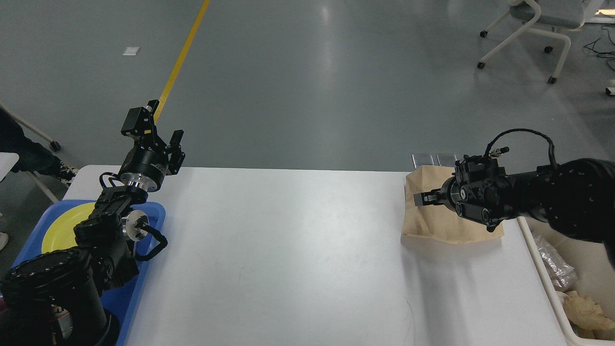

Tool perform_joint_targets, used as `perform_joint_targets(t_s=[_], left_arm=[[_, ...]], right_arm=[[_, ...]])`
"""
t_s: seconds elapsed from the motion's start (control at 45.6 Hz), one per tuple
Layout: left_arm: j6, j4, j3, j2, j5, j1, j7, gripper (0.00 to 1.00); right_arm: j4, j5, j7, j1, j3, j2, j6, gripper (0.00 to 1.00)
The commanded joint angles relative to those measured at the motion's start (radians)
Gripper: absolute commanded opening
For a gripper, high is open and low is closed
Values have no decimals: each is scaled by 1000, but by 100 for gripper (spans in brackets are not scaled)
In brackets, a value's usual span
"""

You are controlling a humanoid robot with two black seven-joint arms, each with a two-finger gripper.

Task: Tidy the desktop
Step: 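Lower the right gripper onto the brown paper bag top and grasp it, then lift the paper bag and carry it over the bin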

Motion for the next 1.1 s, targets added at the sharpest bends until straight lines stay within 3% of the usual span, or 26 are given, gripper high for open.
perform_joint_targets(t_s=[0.0, 0.789, 0.833, 1.008, 1.074], left_arm=[[-1, 0, 0, 0, 0, 0, 0, 96], [0, 0, 0, 0, 0, 0, 0, 96], [-1, 0, 0, 0, 0, 0, 0, 96], [0, 0, 0, 0, 0, 0, 0, 96], [0, 0, 0, 0, 0, 0, 0, 96]], right_arm=[[9, -1, 0, -3, 4, -1, 2, 100], [-194, 0, 0, -210, 44, 49, -18, 97], [-202, 0, -1, -221, 44, 52, -18, 88], [-191, 19, -4, -232, 44, 57, -7, 17], [-185, 39, -5, -232, 47, 55, -1, 1]])
